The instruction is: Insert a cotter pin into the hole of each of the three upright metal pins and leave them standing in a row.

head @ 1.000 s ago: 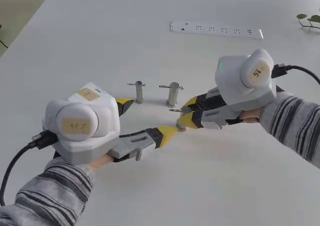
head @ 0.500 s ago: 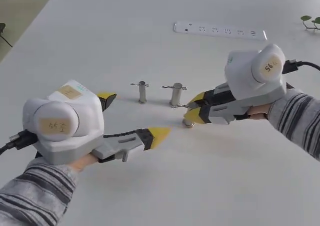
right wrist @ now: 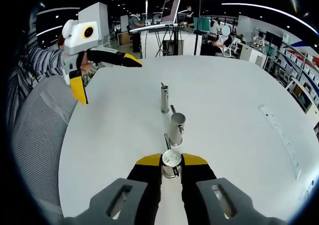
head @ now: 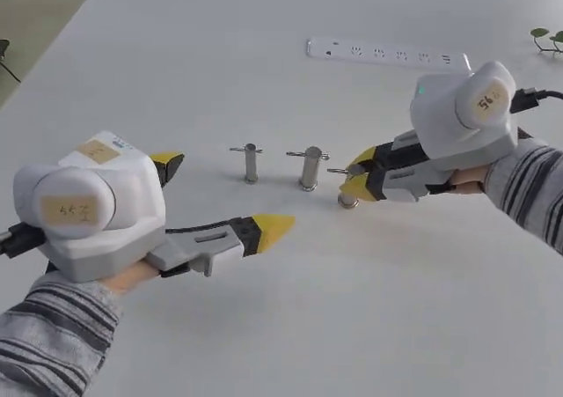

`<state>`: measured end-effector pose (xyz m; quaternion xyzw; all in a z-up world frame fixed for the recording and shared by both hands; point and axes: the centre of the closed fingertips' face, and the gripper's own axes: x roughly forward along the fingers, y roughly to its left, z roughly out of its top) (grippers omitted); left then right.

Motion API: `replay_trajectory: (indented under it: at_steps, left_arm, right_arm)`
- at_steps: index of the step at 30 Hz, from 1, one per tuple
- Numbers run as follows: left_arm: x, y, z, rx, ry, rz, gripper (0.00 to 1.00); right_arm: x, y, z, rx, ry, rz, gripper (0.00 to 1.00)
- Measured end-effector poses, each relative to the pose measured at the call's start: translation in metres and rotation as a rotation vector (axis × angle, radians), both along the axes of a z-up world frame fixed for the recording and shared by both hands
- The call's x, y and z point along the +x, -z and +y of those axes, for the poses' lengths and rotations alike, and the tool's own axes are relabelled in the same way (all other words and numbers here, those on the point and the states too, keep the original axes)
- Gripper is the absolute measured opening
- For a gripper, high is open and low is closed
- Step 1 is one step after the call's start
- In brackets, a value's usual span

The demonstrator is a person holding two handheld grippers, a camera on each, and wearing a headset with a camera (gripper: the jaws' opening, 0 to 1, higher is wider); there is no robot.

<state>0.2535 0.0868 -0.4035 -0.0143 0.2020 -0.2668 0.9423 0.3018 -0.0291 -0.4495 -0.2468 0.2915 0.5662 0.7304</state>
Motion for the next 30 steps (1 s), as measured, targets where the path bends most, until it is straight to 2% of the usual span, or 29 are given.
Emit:
replay_trajectory:
  at_steps: [3, 11, 20, 30]
  left_arm:
    - [0.003, -0.001, 0.003, -0.007, -0.015, -0.001, 0.99]
    - [0.004, 0.000, 0.004, -0.012, -0.014, 0.003, 0.99]
    - [0.003, 0.002, 0.002, -0.014, -0.011, 0.017, 0.99]
    - [0.003, 0.005, 0.001, -0.003, -0.003, 0.028, 0.97]
  right_arm:
    - [0.005, 0.001, -0.003, -0.003, 0.008, 0.002, 0.08]
    - [0.017, 0.006, -0.015, -0.027, 0.017, -0.004, 0.09]
    - [0.021, 0.007, -0.020, -0.042, 0.011, -0.009, 0.08]
    - [0.022, 0.007, -0.023, -0.027, 0.013, 0.011, 0.09]
